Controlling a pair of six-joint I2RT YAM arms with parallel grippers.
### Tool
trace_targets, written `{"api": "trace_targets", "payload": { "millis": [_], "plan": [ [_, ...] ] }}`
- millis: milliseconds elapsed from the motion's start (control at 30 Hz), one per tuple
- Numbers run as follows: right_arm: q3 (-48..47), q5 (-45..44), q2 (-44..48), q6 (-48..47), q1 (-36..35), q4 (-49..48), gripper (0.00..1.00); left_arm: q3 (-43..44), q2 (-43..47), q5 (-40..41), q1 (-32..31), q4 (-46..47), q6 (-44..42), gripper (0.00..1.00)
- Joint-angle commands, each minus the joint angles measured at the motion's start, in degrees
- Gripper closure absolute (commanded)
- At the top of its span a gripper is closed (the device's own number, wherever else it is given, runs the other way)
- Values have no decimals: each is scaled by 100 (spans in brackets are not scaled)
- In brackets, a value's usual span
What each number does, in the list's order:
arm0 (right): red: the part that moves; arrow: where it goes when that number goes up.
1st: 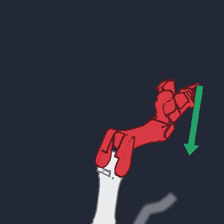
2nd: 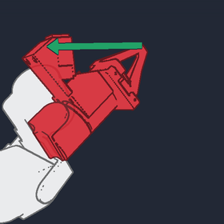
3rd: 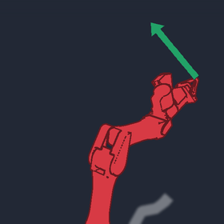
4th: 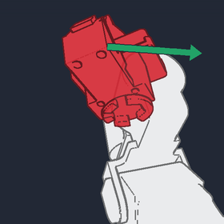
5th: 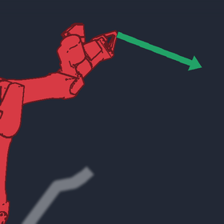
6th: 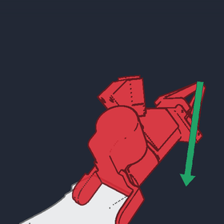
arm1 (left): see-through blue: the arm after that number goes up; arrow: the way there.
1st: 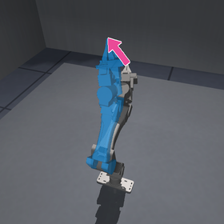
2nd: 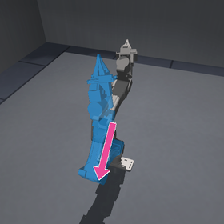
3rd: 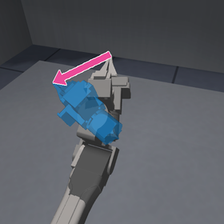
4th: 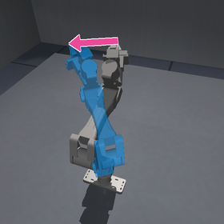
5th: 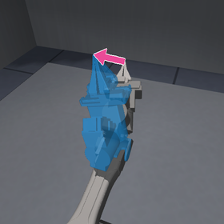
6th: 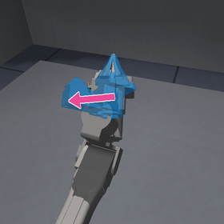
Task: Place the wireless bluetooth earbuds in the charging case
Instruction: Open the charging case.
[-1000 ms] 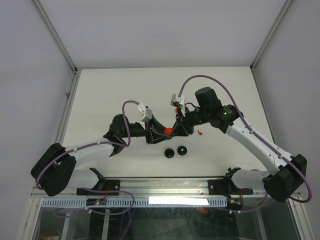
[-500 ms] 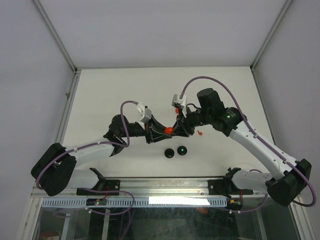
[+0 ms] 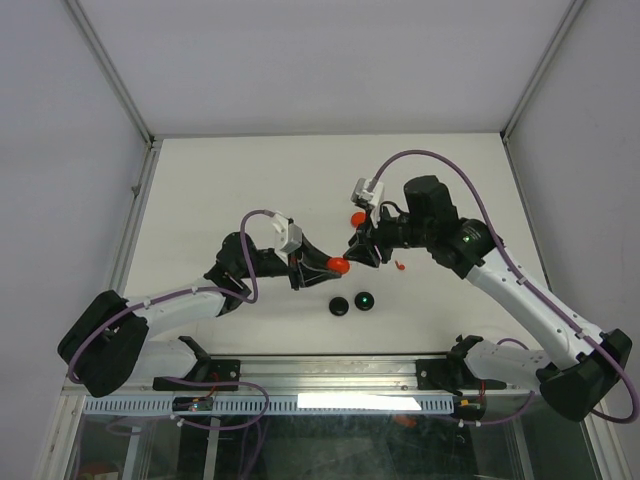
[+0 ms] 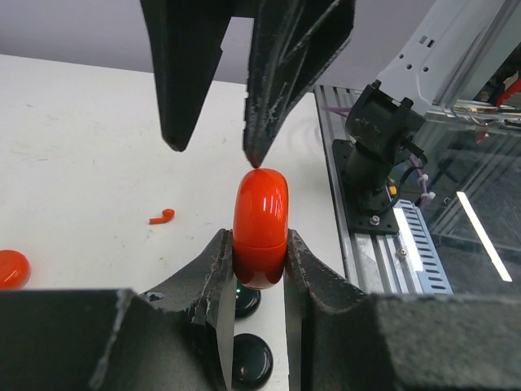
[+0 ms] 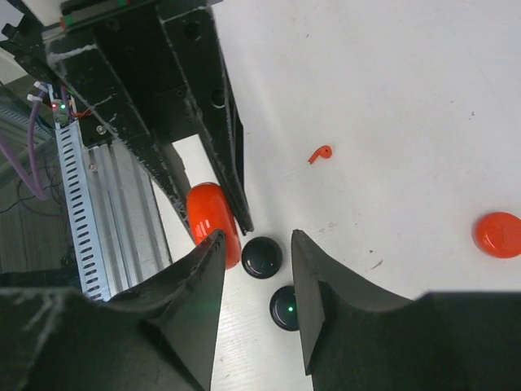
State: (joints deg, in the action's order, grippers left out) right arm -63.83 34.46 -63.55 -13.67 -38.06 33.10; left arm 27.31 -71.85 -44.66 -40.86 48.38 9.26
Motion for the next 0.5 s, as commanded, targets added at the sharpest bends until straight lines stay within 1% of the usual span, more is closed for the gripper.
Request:
{"api": "trace_targets", "payload": {
  "millis": [0, 67, 200, 333, 400, 467],
  "plan": [
    [-23, -201, -1, 93, 16, -280, 59, -13, 244, 62, -91, 272, -246, 100],
    [-28, -2, -10, 72, 14, -253, 55, -24, 257, 226, -89, 227, -200, 100],
    [82, 446, 133, -6, 17, -346, 38, 11, 212, 449, -90, 118, -111, 100],
    [230, 690, 322, -34, 17, -525, 26, 11, 205, 617, -90, 122, -16, 100],
    [292, 759, 355, -39, 18, -602, 23, -1, 224, 607, -88, 196, 33, 100],
    [301, 713, 309, -31, 17, -612, 22, -14, 251, 525, -89, 266, 66, 100]
  ]
}}
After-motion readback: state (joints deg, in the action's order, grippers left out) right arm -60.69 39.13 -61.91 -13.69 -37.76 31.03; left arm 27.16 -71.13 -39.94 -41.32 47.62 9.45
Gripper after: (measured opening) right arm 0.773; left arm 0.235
